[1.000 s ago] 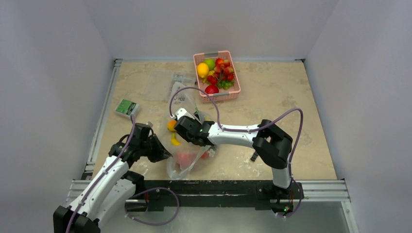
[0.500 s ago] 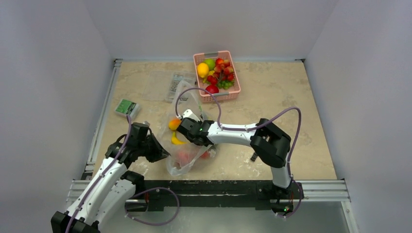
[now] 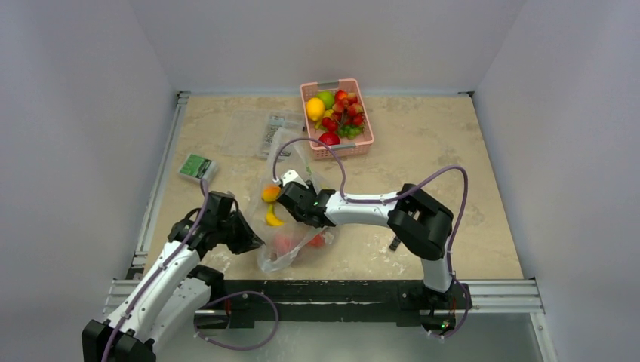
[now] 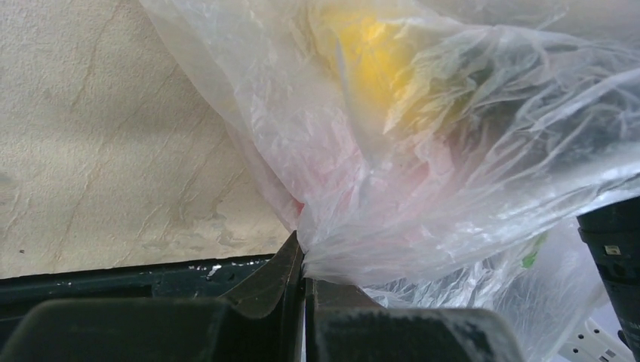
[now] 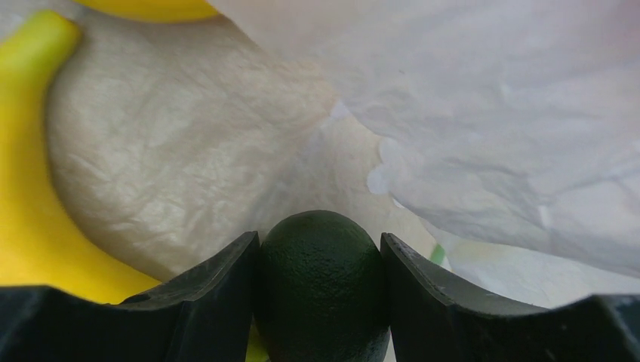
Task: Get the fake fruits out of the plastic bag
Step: Take out the fake fruit from the plastic bag.
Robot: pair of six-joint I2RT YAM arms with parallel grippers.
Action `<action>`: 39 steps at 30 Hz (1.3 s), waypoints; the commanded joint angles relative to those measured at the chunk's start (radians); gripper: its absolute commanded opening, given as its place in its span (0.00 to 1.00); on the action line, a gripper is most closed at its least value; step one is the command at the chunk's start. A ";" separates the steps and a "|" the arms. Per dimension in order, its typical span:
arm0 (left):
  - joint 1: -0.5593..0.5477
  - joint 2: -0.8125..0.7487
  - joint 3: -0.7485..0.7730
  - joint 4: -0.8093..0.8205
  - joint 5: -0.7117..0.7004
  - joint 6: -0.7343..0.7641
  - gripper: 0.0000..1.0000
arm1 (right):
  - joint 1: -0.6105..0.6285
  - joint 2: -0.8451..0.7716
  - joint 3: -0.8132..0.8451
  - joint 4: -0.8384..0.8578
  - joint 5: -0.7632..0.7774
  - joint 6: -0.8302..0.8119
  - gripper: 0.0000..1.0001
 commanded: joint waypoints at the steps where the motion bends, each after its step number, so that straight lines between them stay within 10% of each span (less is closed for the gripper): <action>1: -0.004 0.018 0.006 0.013 0.002 0.023 0.00 | -0.002 -0.009 0.075 0.139 -0.093 -0.060 0.17; 11: -0.005 -0.027 0.097 -0.118 -0.139 0.080 0.00 | -0.002 -0.017 0.177 0.379 -0.286 -0.127 0.00; 33: -0.003 0.005 0.263 -0.271 -0.322 0.151 0.00 | -0.002 -0.275 0.158 0.466 -0.745 -0.030 0.00; 39: -0.003 0.005 0.258 -0.256 -0.299 0.169 0.00 | -0.004 -0.424 0.108 0.406 -0.621 -0.056 0.00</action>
